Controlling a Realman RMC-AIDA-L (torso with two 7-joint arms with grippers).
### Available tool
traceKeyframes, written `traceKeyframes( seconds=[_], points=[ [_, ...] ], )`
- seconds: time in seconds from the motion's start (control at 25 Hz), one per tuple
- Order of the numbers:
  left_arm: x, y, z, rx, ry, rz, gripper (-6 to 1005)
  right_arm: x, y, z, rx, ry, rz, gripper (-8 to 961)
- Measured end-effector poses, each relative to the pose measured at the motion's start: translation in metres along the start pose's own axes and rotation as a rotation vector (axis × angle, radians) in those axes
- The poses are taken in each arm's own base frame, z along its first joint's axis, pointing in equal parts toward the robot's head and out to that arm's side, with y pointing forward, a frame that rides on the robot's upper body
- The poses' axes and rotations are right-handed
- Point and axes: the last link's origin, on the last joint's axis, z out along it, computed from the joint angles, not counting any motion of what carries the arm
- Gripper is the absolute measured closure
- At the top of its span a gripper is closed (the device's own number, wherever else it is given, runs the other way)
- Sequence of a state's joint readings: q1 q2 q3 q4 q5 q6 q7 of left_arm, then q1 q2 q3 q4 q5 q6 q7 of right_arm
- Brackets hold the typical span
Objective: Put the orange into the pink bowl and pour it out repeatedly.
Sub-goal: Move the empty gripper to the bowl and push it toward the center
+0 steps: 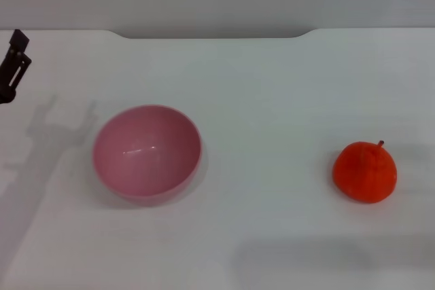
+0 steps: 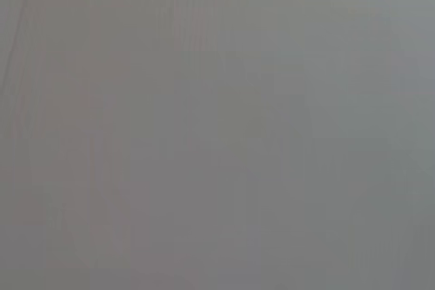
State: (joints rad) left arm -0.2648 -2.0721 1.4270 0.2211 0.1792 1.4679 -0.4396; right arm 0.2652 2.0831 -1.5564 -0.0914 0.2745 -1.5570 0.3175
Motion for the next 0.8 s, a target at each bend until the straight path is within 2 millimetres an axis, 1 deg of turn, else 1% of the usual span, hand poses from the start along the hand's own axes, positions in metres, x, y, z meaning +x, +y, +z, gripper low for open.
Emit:
traceKeyframes(
  seconds=[0.08,0.16,0.28,0.32,0.4,0.56,0.76,0.8],
  points=[
    [0.001,0.000,0.000,-0.003,0.006,-0.008,199,0.000,0.000,0.000,0.000,0.000,0.000,285],
    [0.008,-0.001,0.007,-0.032,0.033,-0.052,198,0.000,0.000,0.000,0.000,0.002,0.000,284],
    [0.011,-0.001,0.009,-0.047,0.038,-0.068,198,0.002,0.000,0.000,0.001,0.012,0.001,284],
    [0.020,0.002,0.025,-0.161,0.021,-0.143,198,0.002,0.000,0.001,0.001,0.015,0.001,285],
    [0.026,0.003,0.032,-0.219,0.010,-0.166,198,0.003,0.000,0.001,0.003,0.022,0.001,285],
    [0.043,0.011,0.055,-0.421,-0.086,-0.261,198,0.007,0.001,0.002,-0.001,0.045,0.002,285],
    [0.074,0.011,0.079,-0.591,-0.252,-0.381,199,0.009,0.004,0.002,-0.015,0.057,0.005,285],
    [0.080,0.010,0.083,-0.613,-0.288,-0.384,217,0.009,0.004,0.002,-0.016,0.058,0.005,285]
  ],
)
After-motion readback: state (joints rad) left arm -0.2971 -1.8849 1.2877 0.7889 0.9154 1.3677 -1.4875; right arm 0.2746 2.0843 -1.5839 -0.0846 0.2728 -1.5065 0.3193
